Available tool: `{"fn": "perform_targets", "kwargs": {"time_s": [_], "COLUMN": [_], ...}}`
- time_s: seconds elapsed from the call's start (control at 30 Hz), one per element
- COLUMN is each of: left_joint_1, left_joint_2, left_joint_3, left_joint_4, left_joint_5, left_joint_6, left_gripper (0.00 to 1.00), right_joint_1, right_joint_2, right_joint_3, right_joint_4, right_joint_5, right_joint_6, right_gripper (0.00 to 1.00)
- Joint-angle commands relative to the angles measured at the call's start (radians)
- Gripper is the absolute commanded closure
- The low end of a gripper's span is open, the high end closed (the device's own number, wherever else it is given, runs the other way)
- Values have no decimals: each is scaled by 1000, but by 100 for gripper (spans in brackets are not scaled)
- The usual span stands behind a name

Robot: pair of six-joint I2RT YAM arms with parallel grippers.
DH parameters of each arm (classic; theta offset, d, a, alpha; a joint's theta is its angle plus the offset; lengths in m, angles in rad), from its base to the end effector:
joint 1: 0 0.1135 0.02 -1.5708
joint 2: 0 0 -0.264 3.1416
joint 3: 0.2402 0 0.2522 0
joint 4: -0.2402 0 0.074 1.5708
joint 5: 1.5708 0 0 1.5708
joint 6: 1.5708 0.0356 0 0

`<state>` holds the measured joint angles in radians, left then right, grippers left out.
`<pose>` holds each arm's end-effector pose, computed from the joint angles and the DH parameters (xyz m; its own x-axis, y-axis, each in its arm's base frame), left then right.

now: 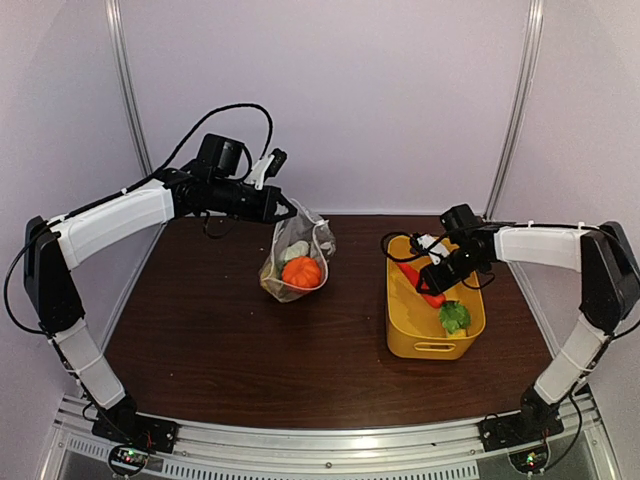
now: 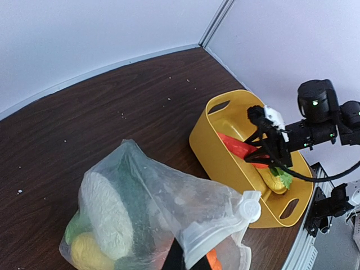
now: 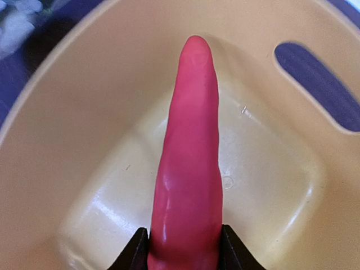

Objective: Place the food in the zip-top bag and seal the zipper
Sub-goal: Pick up the fake vegetable from the bin, then place the fake vegetable in the zipper food storage bag.

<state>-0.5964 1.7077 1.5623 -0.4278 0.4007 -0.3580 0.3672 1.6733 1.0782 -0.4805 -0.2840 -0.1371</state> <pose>0.3205 -0.2344 0.3410 -0.6965 0.0829 -0.7128 0.5811 0.6479 -0.4925 0.3090 0.1295 0.1933 -0.7494 -0.4288 -0.5044 -0.5767 0.7970 0.1793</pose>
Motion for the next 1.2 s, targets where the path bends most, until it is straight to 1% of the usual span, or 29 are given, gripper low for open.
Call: {"fn": "perform_targets", "kwargs": {"time_s": [0.0, 0.13, 0.23, 0.3, 0.4, 0.5, 0.57, 0.7, 0.83, 0.97, 1.03, 1.17], "left_joint_1": [3, 3, 4, 6, 9, 10, 10, 10, 10, 10, 10, 10], "left_joint_2": [-3, 0, 9, 17, 28, 32, 34, 45, 53, 54, 50, 10], "left_joint_3": [-8, -9, -7, -4, 4, 5, 8, 12, 16, 19, 22, 22], "left_joint_4": [44, 44, 44, 42, 40, 34, 31, 32, 31, 32, 30, 31], "left_joint_5": [0, -6, -2, 15, 43, 43, 43, 78, 103, 109, 93, -28], "left_joint_6": [0, 4, 13, 21, 37, 58, 66, 66, 67, 71, 68, 51], "left_gripper": [100, 100, 100, 100, 100, 100, 100, 100, 100, 100, 100, 100], "right_joint_1": [-10, -10, -10, -8, -5, 0, 25, 89, 161, 252, 290, 318], "right_joint_2": [-167, -302, -392, -417, -377, -342, -326, -303, -286, -235, -209, -154], "right_joint_3": [-5, 14, 30, 49, 99, 162, 206, 253, 308, 411, 445, 500], "right_joint_4": [-31, -44, -28, -9, 28, 69, 80, 47, -24, -113, -157, -213], "right_joint_5": [-46, -67, -168, -241, -256, -395, -476, -465, -457, -445, -438, -436], "right_joint_6": [-50, -92, -170, -211, -184, -144, -122, -140, -231, -291, -324, -362], "right_gripper": [64, 65, 65, 66, 67, 66, 66, 66, 66, 65, 65, 64]}}
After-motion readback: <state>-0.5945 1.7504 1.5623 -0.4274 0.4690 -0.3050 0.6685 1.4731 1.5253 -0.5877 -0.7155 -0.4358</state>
